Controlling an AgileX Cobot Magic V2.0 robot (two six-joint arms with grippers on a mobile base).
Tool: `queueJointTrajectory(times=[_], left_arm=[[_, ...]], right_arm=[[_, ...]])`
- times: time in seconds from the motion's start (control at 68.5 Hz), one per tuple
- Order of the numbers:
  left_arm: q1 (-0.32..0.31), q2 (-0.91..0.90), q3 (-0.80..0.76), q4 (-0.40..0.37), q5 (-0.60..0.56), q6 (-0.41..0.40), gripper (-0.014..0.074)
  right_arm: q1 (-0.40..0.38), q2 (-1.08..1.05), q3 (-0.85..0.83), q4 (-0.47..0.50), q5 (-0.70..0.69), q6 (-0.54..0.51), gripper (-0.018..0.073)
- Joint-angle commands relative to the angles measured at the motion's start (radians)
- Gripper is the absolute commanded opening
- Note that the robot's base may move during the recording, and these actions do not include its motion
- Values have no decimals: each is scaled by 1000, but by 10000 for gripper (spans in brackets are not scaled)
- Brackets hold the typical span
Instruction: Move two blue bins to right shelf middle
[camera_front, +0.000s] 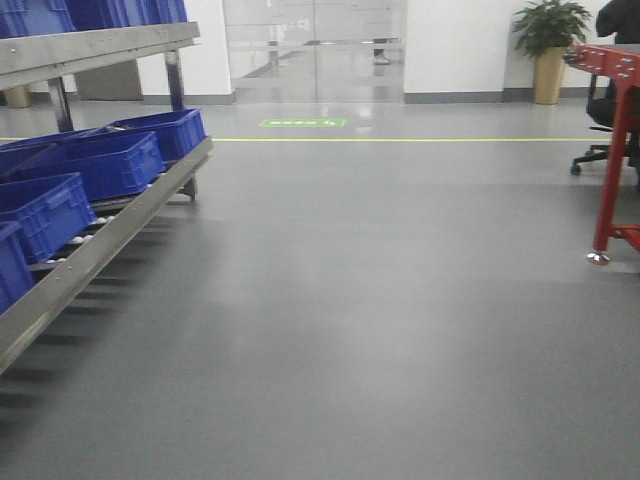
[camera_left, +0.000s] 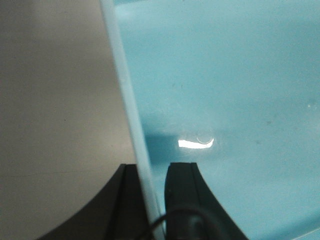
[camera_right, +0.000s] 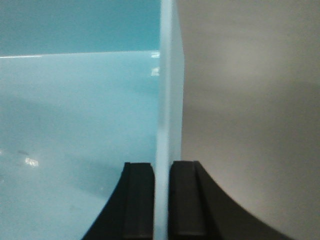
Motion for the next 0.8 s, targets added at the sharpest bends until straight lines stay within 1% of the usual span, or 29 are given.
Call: queueJointTrajectory(times=[0.0, 0.788], left_arm=[[1, -12, -13, -27, -25, 15, -111], [1, -12, -13, -27, -25, 15, -111]], right_arm=[[-1, -17, -13, 21, -68, 0, -153], [-1, -17, -13, 21, -68, 0, -153]])
